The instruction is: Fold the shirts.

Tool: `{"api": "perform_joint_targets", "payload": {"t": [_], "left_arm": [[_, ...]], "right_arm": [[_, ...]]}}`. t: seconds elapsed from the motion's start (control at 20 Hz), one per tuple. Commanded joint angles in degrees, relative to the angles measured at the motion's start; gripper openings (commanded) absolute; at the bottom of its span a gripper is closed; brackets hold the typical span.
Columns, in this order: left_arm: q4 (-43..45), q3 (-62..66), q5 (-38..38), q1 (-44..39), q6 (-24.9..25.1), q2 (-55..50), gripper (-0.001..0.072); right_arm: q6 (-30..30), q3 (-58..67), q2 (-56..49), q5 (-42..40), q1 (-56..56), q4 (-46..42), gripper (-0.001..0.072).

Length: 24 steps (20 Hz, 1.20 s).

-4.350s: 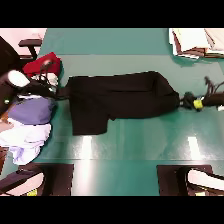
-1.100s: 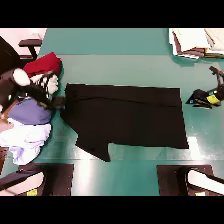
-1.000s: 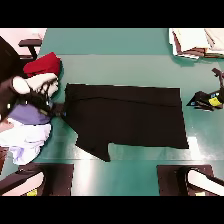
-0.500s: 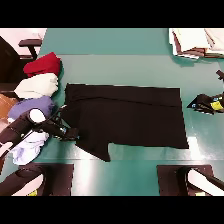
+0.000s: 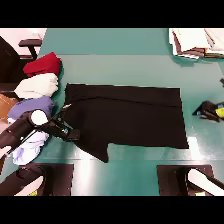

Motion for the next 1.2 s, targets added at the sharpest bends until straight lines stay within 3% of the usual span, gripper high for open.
{"api": "perform_joint_targets", "payload": {"t": [0.0,0.2,0.35,0.45,0.5,0.6,0.8,1.0,1.15], "left_arm": [[3.6,2.6,-4.1,-0.2,-3.8,5.7,0.0021],[2.7,2.7,-4.5,-0.2,-4.9,6.5,0.0022],[2.8,2.7,-3.5,-0.2,-4.9,6.5,0.0022],[2.8,2.7,-2.9,-0.2,-4.9,6.5,0.0022],[2.8,2.7,-3.1,-0.2,-5.2,6.5,0.0022],[2.9,3.1,-5.4,-0.2,-5.3,6.5,0.0021],[6.1,6.6,-13.0,-1.6,-7.3,8.2,0.0020],[7.3,9.6,-16.9,-3.2,-13.0,14.4,0.0020],[9.6,14.1,-14.6,-3.2,-13.3,14.9,0.0020]], "right_arm": [[-0.1,-8.9,-0.2,3.0,-7.1,-4.3,0.0607],[1.2,-19.8,-1.6,-1.8,-9.7,-3.1,0.0594],[1.2,-23.4,-1.6,-5.6,-6.3,-1.9,0.0508],[1.2,-23.4,-1.4,-7.4,-3.1,-0.9,0.0319],[1.2,-22.9,-1.0,-7.9,-1.7,-0.9,0.0268],[1.2,-20.8,0.8,-6.7,0.5,-1.2,0.0025],[1.2,-15.8,8.2,0.0,1.7,-4.0,0.0015],[1.6,-11.4,15.6,6.1,1.7,-9.1,0.0014],[2.8,-6.5,15.5,5.0,3.4,-8.5,0.0014]]}}
